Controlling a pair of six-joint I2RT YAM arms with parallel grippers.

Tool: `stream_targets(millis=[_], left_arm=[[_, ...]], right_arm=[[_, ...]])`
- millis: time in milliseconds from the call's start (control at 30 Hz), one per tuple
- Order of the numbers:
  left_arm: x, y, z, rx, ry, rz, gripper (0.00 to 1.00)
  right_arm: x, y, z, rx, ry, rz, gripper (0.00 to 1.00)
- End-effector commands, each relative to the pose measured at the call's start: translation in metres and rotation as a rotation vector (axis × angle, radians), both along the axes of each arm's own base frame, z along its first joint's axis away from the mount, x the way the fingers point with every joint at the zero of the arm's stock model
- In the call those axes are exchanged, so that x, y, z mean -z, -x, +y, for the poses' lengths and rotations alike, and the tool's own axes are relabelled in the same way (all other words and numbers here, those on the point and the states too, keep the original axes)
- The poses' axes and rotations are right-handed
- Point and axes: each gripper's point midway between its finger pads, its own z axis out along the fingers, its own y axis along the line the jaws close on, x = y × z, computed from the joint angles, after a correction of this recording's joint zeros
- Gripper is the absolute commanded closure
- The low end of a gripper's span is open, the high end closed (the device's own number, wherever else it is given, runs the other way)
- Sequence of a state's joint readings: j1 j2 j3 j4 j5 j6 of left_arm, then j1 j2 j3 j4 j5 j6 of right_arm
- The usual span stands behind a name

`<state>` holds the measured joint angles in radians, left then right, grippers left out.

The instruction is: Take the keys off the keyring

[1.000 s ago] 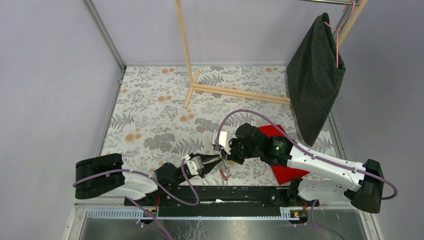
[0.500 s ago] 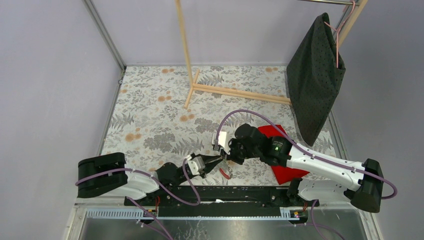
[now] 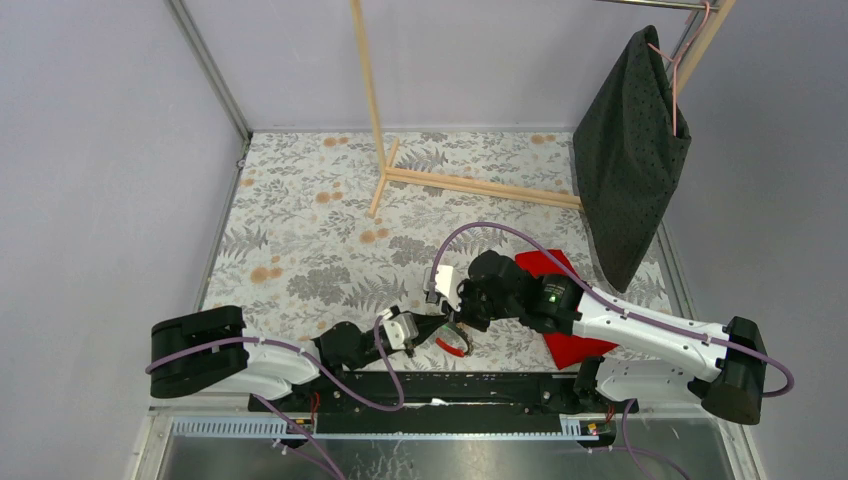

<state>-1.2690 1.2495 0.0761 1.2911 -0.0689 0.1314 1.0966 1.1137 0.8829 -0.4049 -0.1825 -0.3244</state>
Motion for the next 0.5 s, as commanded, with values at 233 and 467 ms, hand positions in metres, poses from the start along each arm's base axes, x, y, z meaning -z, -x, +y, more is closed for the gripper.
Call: stream_targets(millis=[233,467], left_arm=[[0.009,0.018,-0.005,0.063,-0.109,-0.115,1.0],[0.012,0.025,-0.008,0.069,-0.141,-0.162,1.0]], right_arm=[[-0.005,-0.006,-0.003,0.081,0.056,0.014,1.0],[-0.003,-0.006,0.0,0.096,0.083,0.05,1.0]])
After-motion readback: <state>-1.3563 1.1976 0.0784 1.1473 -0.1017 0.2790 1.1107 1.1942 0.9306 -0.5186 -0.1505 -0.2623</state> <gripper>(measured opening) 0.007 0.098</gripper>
